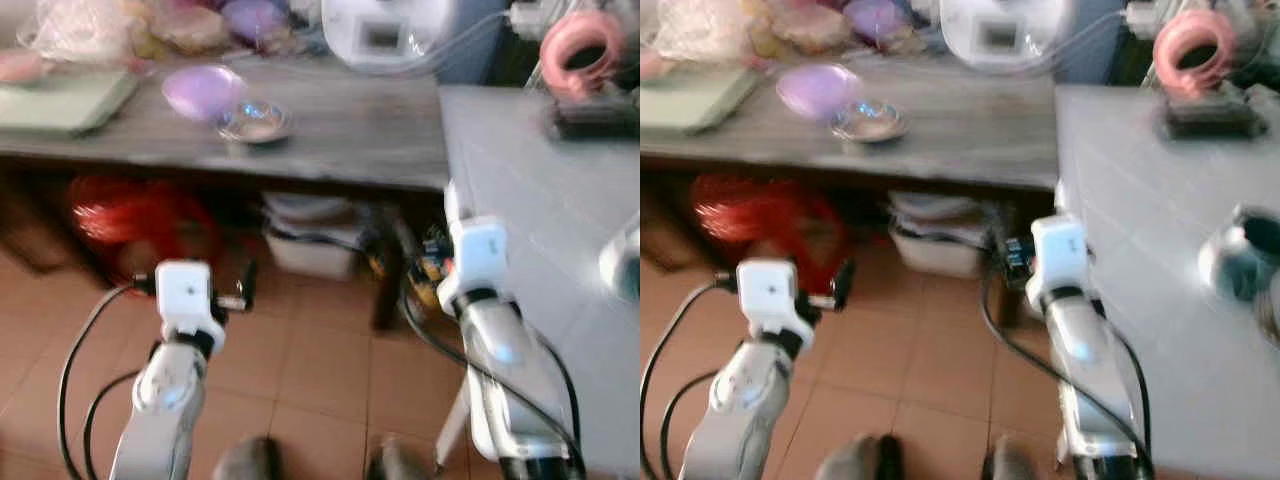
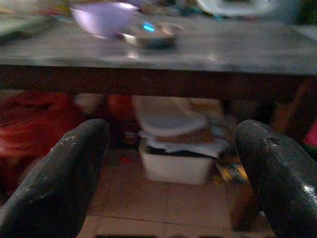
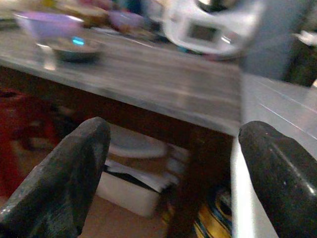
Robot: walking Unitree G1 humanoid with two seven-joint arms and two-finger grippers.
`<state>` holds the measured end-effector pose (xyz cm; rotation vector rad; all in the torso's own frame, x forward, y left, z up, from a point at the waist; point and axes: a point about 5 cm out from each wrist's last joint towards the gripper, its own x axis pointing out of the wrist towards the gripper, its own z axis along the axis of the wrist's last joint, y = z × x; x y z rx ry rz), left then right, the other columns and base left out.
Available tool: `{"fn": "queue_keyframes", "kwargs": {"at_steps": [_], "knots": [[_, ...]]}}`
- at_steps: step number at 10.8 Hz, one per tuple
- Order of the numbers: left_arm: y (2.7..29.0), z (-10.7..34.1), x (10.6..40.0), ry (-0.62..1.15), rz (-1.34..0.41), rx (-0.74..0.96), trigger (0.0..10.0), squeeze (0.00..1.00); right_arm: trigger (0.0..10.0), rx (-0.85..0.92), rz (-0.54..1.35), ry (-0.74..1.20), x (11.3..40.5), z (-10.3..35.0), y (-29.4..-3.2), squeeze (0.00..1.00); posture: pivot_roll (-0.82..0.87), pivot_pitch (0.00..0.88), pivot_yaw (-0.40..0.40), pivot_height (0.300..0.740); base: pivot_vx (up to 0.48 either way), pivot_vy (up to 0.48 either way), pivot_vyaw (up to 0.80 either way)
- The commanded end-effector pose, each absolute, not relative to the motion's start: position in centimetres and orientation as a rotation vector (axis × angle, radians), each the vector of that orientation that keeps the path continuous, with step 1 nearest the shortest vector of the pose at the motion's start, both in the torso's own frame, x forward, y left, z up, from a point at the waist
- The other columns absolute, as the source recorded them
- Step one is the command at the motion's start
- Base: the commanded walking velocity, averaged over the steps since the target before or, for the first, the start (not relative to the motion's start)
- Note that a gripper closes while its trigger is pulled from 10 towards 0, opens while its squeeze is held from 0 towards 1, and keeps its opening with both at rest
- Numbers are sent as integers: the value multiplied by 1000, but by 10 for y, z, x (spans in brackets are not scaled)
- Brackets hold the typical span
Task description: Setting the table
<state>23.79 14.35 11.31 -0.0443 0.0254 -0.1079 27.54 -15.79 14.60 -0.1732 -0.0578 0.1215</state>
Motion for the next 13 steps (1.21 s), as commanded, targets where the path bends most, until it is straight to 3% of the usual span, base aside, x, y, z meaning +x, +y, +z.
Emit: {"fn": "queue_keyframes", "kwargs": {"at_steps": [1, 5, 9, 13], "knots": [[147, 110, 236, 46, -101, -37, 10000, 0, 10000, -170, 119, -49, 275, 145, -157, 0, 26, 89, 62, 740, 0, 0, 0], [142, 113, 233, 24, -164, -74, 10000, 0, 10000, -183, 2, -20, 280, 138, -162, 0, 21, 91, 64, 740, 0, 0, 0], [141, 115, 233, 16, -179, -87, 10000, 0, 10000, -139, 85, -30, 275, 140, -159, 0, 20, 90, 61, 740, 0, -359, 0], [141, 115, 233, 16, -182, -89, 10000, 0, 10000, -125, 111, -28, 276, 141, -157, 0, 18, 100, 54, 740, 0, -408, -467]]}}
